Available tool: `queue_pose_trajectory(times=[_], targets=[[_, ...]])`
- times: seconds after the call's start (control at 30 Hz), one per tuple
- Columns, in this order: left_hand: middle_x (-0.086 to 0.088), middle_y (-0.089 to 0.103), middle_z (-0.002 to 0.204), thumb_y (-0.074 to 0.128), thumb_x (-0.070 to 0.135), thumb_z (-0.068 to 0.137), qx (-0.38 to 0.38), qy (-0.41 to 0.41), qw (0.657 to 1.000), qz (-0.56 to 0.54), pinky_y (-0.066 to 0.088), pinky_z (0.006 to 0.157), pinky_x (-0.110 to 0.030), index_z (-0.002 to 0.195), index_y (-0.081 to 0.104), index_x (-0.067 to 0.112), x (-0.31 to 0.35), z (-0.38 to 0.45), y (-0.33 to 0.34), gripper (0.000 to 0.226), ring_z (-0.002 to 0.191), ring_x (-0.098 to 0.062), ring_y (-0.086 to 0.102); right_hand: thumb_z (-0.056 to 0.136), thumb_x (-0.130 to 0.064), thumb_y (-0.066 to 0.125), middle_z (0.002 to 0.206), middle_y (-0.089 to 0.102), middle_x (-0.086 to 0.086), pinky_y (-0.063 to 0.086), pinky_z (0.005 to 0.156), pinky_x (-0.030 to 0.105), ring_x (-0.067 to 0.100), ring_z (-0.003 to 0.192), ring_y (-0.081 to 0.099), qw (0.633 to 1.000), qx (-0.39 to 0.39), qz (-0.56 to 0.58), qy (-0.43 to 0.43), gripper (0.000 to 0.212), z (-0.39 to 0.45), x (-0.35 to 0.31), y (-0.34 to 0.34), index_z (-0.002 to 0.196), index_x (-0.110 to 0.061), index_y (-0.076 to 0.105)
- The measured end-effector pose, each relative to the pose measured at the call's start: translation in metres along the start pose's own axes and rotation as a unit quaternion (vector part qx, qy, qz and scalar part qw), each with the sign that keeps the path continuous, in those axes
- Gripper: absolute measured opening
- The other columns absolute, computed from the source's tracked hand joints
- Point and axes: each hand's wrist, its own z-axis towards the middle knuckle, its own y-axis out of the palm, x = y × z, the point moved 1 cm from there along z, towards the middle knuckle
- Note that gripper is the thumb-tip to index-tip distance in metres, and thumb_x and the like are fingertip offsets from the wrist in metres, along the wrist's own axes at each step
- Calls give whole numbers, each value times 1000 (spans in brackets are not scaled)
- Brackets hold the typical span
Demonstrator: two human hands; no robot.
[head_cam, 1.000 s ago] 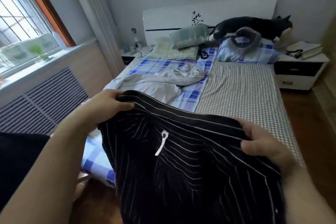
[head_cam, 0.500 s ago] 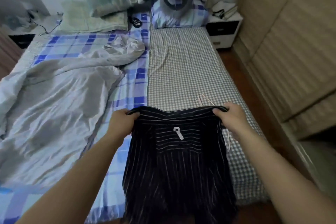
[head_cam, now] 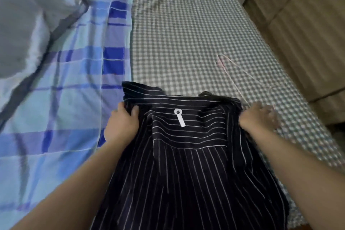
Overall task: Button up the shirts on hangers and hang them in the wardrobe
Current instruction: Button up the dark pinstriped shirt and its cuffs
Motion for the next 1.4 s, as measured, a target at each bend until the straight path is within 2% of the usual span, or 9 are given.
queue_pose_trajectory(times=[0.23, 0.3, 0.37, 0.63, 0.87, 1.0, 1.17, 1.33, 1.4], targets=[[-14, 59, 130, 31, 49, 104, 128, 67, 988, 54, 34, 79, -46, 117, 47, 19, -15, -8, 19, 36, 114, -41, 59, 102, -47, 39, 163, 16, 21, 0, 120, 63, 45, 148, 10, 967, 198, -59, -147, 45, 31, 9, 17, 131, -19, 61], [-14, 60, 132, 30, 49, 105, 132, 77, 988, 21, 40, 85, -48, 121, 50, 16, -16, -10, 15, 42, 118, -41, 58, 96, -67, 42, 167, 1, 19, 1, 121, 62, 47, 152, 3, 986, 147, 14, -75, 68, 33, 22, 11, 147, -22, 45], [-18, 60, 135, 31, 47, 106, 110, 100, 989, -24, 41, 94, -48, 126, 54, 10, -20, -18, 7, 48, 123, -40, 56, 90, -73, 47, 163, 18, 25, 22, 118, 57, 47, 148, 21, 991, 110, 66, -42, 88, 24, 37, 11, 155, -16, 30], [-18, 66, 99, 51, 23, 104, 35, 80, 979, -186, 50, 81, -39, 116, 63, -7, -4, -73, -93, 34, 99, -38, 64, 82, -37, 75, 156, 34, 20, 37, 115, 50, 40, 142, 35, 922, 210, 238, -221, 94, -103, 46, -57, 156, -11, 25], [-25, 70, 114, 59, 46, 91, -31, 45, 962, -268, 55, 89, -66, 105, 64, 5, -12, -75, -127, 44, 100, -42, 71, 78, -20, 71, 137, 43, 7, 39, 104, 42, 27, 122, 44, 873, 313, 50, -372, 91, -205, 80, -48, 156, -21, 23], [-21, 70, 98, 53, 37, 102, -41, 31, 952, -302, 58, 87, -58, 108, 64, 3, 10, -118, -124, 37, 87, -36, 72, 79, -18, 68, 139, 41, 4, 37, 104, 39, 25, 123, 42, 872, 327, -3, -365, 89, -203, 100, -29, 155, -20, 22], [-8, 70, 77, 51, 39, 106, -113, 104, 906, -396, 55, 53, -28, 100, 67, 9, 55, -189, -91, 36, 60, -20, 67, 84, -17, 68, 143, 36, 3, 32, 110, 38, 24, 128, 37, 846, 286, -18, -449, 94, -200, 73, 1, 160, -19, 13], [-6, 69, 84, 51, 33, 106, -305, 180, 922, -155, 53, 63, -34, 109, 65, 27, 27, -272, -56, 15, 68, -23, 67, 88, -24, 64, 140, 37, 7, 35, 106, 39, 27, 124, 41, 856, 227, 73, -460, 89, -186, 50, 25, 160, -21, 12], [4, 69, 88, 56, 31, 103, -229, 273, 933, 46, 58, 72, -34, 118, 68, 32, 3, -267, -54, 19, 77, -14, 69, 89, -23, 63, 139, 35, 6, 33, 108, 38, 24, 124, 40, 855, 226, 74, -460, 89, -179, 49, 32, 160, -22, 9]])
